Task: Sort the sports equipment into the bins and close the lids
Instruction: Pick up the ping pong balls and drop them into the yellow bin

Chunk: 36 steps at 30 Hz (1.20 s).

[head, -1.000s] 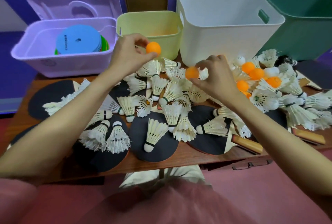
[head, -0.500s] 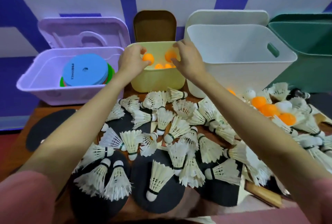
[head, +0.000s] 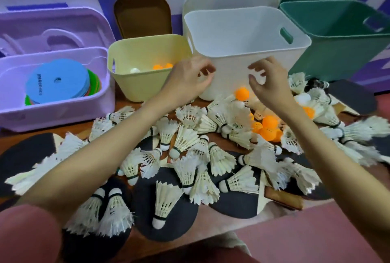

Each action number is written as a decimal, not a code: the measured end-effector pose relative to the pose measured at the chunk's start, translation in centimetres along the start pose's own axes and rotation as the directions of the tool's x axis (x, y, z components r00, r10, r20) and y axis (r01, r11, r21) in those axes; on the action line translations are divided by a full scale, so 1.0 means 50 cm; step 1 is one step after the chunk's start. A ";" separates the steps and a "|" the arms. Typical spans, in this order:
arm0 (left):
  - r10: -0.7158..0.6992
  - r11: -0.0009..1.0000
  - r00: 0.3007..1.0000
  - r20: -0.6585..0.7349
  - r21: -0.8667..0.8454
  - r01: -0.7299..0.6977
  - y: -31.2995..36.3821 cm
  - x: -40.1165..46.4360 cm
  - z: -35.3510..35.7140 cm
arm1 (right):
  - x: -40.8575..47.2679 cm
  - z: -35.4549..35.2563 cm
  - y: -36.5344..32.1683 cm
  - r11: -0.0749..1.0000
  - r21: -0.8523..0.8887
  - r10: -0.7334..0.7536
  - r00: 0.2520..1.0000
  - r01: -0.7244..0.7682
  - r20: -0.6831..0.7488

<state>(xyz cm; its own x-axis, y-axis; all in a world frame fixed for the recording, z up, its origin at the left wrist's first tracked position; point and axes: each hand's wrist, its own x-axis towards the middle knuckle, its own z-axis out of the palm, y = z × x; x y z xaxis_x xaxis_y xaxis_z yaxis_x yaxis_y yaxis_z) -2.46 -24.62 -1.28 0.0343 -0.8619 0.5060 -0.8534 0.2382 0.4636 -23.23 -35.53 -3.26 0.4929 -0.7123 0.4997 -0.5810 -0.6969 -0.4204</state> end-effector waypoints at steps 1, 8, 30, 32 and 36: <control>0.011 1.000 0.998 0.059 -0.004 -0.011 0.010 0.006 0.024 | -0.010 -0.011 0.022 0.998 -0.012 0.064 0.998 -0.064 0.016; -0.057 0.994 0.938 0.342 0.111 0.020 0.036 0.058 0.178 | -0.074 -0.047 0.117 0.944 -0.123 0.321 0.939 -0.306 0.128; -0.049 0.945 0.956 0.289 0.322 -0.049 0.074 0.089 0.212 | -0.097 -0.047 0.101 0.972 -0.136 0.201 0.979 -0.194 0.039; -0.040 0.987 0.986 0.159 0.163 0.014 0.063 0.060 0.165 | -0.093 -0.045 0.067 0.995 -0.027 0.097 0.995 -0.097 -0.010; -0.093 0.990 0.990 -0.102 -0.118 0.080 0.035 0.010 0.043 | -0.067 -0.018 -0.004 0.986 0.123 -0.106 0.993 0.112 -0.055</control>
<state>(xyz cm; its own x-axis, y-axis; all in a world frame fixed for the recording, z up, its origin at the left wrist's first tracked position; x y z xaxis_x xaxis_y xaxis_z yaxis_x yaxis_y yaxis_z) -5.02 -25.61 -1.77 0.1659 -0.8301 0.5323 -0.7805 0.2194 0.5854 -25.35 -32.93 -4.19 0.5156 -0.6288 0.5821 -0.4378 -0.7773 -0.4519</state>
